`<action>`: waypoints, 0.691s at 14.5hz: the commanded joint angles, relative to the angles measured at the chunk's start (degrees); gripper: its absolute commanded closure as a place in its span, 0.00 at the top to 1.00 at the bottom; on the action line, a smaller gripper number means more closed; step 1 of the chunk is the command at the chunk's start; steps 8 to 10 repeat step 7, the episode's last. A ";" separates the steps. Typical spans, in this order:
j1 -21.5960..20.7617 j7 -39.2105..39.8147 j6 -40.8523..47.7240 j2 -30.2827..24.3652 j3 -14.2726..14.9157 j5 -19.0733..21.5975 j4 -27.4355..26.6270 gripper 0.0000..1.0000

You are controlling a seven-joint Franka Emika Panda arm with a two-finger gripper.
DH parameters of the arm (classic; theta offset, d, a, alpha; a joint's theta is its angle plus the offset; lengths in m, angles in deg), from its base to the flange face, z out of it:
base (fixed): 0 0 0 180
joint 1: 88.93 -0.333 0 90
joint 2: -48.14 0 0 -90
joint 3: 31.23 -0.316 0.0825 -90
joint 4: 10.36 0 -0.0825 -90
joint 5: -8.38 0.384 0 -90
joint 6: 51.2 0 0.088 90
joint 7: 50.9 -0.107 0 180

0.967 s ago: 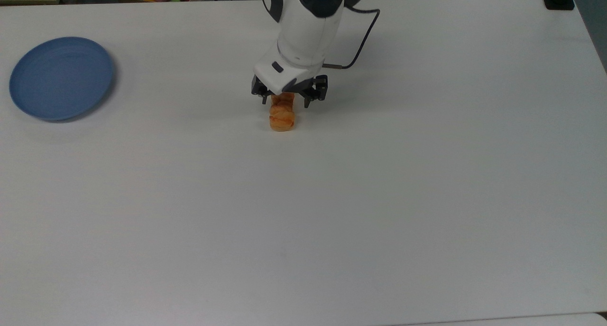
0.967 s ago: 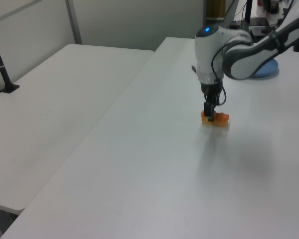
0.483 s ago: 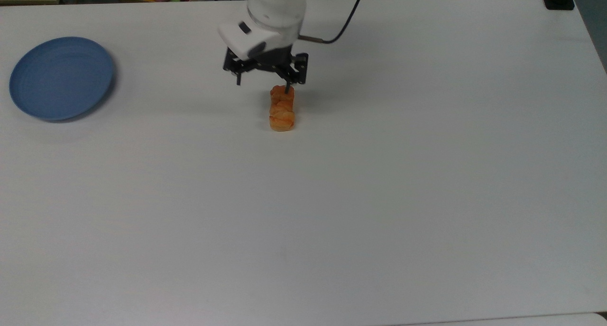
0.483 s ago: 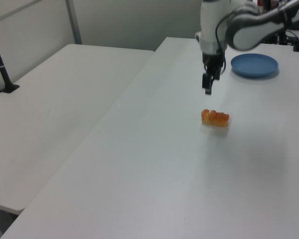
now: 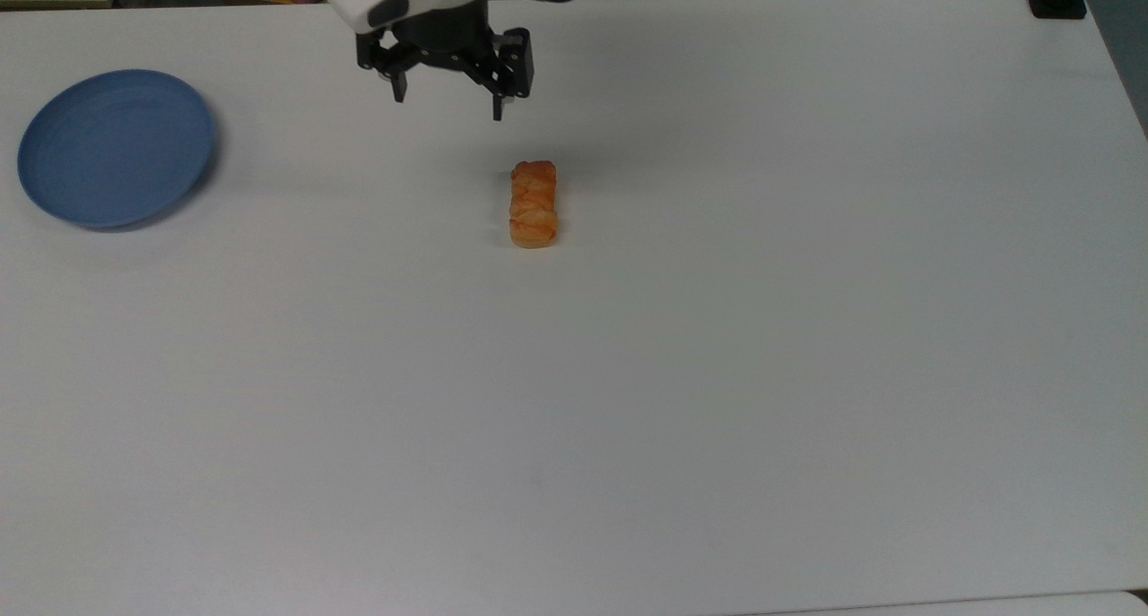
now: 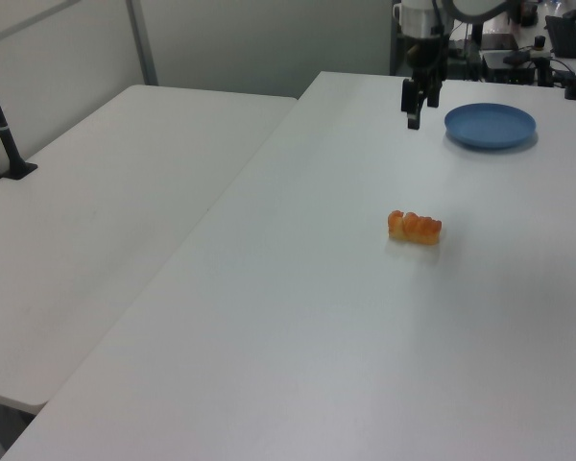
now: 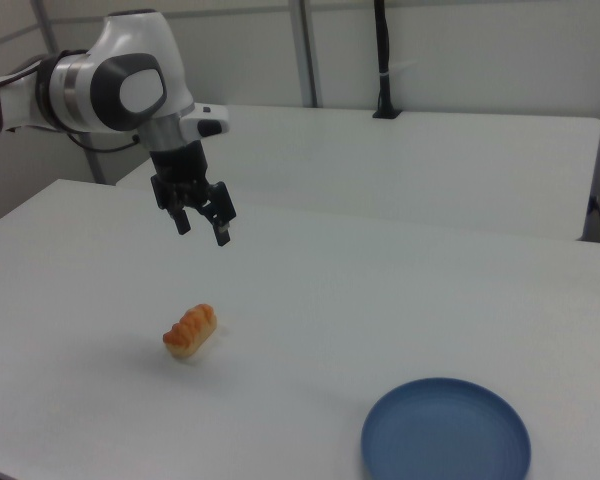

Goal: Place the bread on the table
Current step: 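Open the gripper and raise it away from the bread roll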

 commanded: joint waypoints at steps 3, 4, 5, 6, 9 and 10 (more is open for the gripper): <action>-0.91 3.81 1.68 -0.54 3.28 2.71 1.95 1.00; -1.00 3.81 1.68 -0.45 3.72 2.62 2.03 1.00; -1.08 3.72 1.68 -0.54 4.24 2.71 2.12 1.00; -1.09 3.46 1.68 -0.54 4.25 2.71 2.12 1.00; -0.91 3.28 1.68 -0.54 4.25 2.71 2.12 1.00; -0.91 3.28 1.68 -0.54 4.25 2.71 2.12 1.00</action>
